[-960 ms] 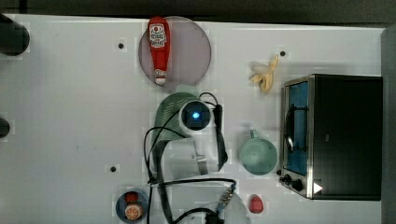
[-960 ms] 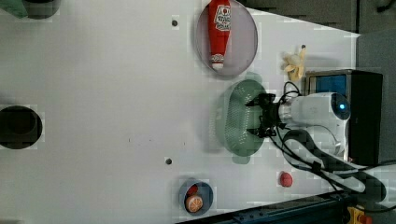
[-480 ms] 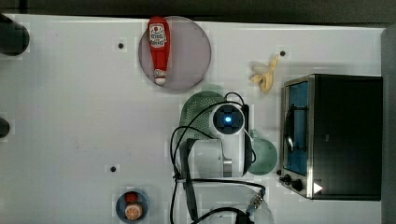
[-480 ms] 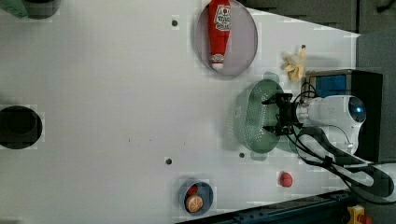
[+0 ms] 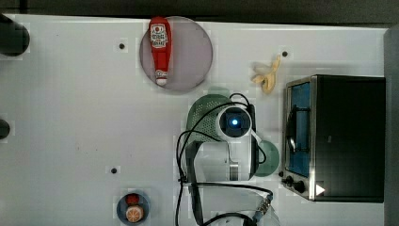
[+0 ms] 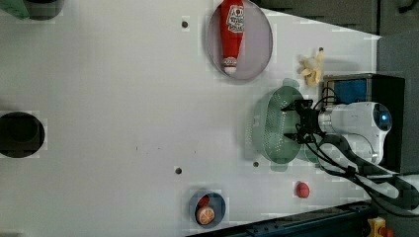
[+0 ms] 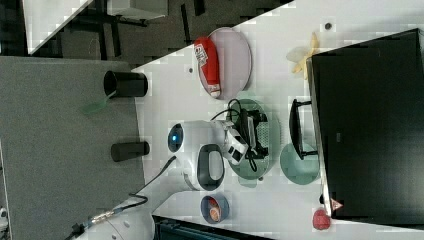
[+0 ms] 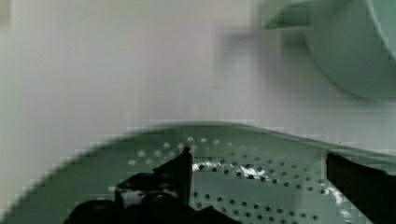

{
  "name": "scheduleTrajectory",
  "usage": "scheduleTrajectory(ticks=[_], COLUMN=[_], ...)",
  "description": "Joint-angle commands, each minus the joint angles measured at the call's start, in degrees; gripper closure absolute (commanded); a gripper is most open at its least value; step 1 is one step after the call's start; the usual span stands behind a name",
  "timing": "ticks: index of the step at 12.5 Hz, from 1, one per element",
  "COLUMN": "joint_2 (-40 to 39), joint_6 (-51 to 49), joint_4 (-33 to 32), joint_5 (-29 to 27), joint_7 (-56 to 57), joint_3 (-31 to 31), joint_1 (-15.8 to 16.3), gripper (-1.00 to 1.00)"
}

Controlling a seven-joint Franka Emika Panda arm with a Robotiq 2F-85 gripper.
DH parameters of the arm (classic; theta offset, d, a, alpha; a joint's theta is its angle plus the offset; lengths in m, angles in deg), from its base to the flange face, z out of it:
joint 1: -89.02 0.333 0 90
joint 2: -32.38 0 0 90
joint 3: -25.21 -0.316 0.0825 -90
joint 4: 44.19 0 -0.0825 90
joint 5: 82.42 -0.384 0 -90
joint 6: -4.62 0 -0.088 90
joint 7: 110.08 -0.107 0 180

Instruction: Drag strainer left to right.

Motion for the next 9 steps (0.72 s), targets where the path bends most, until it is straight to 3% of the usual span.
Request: scheduleTrajectory(ticks=[1,3,6,9], joint_2=[9.9,16.3,24.0,27.9], joint_6=[-2.9,-10.0,-28.2,-48.0], joint_4=[1.3,3.2,11.3,21.4], joint_5=[-1.7,-1.8,-2.5,-8.4], joint_7=[12.8,20.6,25.6,28.7], joint_3=[-3.5,-4.9,-6.7,-7.6], joint_1=[-0.7,-0.7,-0.7,-0.6], gripper=[-1.00,-1.00,-1.00,-1.00])
